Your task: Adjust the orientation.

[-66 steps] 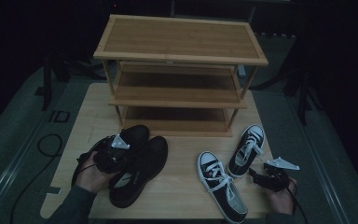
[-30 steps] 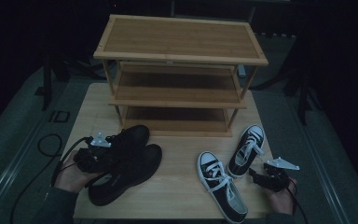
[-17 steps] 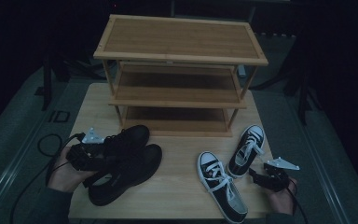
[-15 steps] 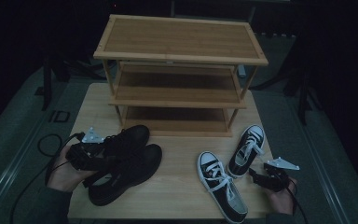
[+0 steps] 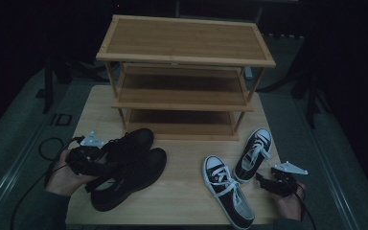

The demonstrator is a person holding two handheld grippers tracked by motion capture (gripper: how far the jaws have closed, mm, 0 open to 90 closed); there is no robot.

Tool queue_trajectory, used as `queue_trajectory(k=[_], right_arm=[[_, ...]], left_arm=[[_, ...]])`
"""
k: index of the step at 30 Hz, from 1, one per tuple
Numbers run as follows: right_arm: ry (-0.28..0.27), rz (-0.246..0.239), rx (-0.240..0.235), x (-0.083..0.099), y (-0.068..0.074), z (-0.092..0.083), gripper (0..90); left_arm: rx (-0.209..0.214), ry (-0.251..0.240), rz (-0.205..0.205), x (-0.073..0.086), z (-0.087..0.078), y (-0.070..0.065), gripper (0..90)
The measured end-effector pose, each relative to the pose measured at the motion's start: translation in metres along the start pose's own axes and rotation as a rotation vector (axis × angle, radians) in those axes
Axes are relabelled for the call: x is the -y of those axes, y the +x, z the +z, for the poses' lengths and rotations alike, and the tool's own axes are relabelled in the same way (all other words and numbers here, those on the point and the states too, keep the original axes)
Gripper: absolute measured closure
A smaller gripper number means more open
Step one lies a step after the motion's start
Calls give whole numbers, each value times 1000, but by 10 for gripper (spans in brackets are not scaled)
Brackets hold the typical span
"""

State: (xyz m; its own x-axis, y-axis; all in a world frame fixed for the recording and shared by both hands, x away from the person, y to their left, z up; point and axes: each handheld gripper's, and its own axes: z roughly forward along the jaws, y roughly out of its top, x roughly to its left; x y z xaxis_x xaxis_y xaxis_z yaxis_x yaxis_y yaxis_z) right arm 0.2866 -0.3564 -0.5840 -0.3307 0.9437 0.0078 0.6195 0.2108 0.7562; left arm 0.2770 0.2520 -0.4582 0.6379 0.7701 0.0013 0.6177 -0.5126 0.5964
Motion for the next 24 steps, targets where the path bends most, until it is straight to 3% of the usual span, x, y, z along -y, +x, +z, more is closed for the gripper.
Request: queue_trajectory(k=[6, 12, 17, 24], right_arm=[[0, 0, 0, 0, 0, 0, 280], [0, 0, 0, 0, 0, 0, 280], [0, 0, 0, 0, 0, 0, 280], [0, 0, 1, 0, 0, 0, 280]], left_arm=[[-16, 30, 11, 1, 6, -2, 282], [3, 37, -6, 2, 16, 3, 283], [4, 47, 5, 2, 19, 4, 283], [-2, 83, 38, -2, 28, 1, 378]])
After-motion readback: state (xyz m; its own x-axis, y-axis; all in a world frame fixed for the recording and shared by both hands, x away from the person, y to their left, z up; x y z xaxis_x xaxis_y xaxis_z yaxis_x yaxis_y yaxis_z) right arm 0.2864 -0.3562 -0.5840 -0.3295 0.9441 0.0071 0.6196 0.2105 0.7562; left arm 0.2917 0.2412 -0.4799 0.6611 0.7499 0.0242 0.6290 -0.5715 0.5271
